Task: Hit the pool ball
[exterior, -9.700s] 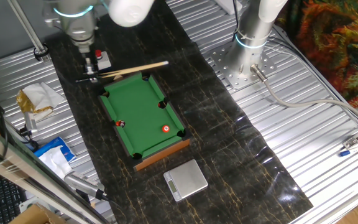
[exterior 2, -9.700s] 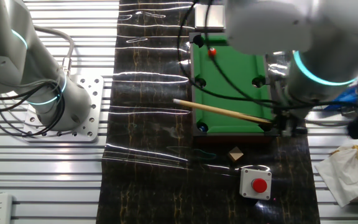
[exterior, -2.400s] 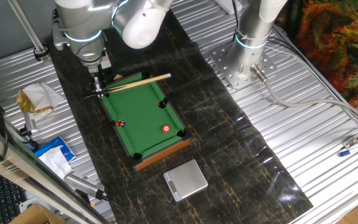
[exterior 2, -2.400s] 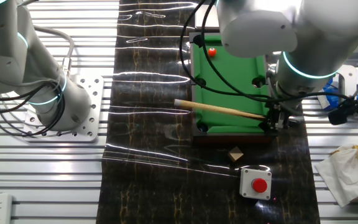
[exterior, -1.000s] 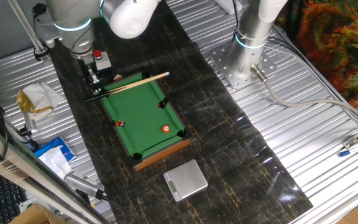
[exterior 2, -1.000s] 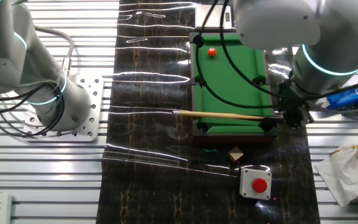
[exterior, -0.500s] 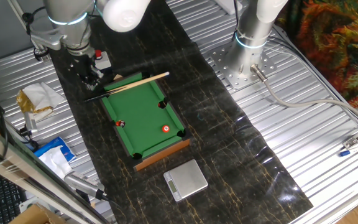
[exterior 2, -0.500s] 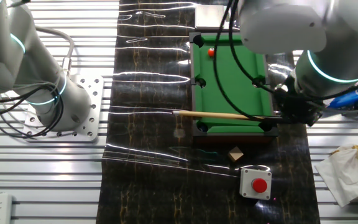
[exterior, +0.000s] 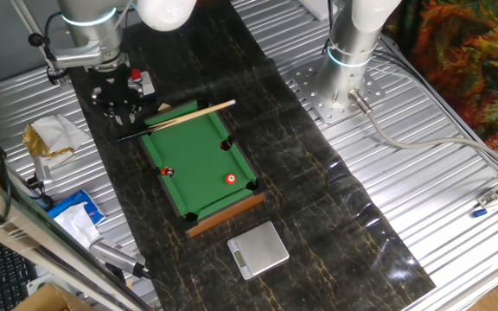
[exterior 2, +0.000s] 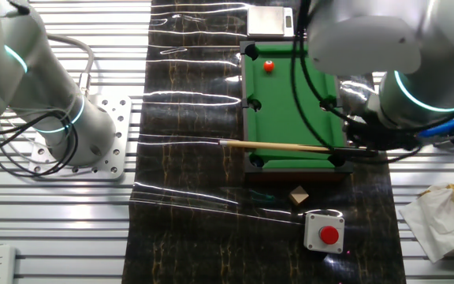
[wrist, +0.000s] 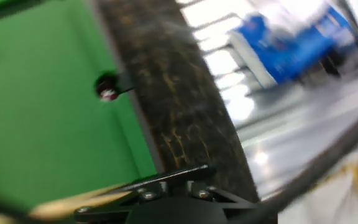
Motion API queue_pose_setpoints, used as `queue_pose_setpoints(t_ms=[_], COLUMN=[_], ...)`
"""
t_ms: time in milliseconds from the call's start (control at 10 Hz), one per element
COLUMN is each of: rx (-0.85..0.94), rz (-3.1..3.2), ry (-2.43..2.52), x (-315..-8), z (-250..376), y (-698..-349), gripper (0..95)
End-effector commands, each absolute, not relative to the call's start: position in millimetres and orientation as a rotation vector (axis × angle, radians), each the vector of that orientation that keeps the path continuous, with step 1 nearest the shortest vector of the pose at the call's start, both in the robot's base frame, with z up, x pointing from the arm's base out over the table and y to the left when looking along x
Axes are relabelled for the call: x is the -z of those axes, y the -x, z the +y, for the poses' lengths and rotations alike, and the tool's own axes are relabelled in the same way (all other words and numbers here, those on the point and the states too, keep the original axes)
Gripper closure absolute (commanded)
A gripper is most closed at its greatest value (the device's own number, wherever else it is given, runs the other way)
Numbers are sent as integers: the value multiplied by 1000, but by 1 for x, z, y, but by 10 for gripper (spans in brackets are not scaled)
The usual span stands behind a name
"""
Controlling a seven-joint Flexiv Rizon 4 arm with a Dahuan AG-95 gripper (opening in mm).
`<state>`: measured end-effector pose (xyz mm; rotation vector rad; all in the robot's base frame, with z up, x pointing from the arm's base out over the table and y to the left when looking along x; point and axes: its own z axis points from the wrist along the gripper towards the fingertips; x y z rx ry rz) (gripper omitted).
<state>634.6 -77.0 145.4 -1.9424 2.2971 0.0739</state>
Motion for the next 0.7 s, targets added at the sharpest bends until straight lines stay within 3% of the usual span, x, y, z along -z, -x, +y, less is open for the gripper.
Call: queue_pose_setpoints(t_ms=[100,700], rx=[-113,-92], rz=[681,686], ry=[2951,3009], x=[-169,-172], z=[-73,-70], y=[-642,-646], gripper=[950,950])
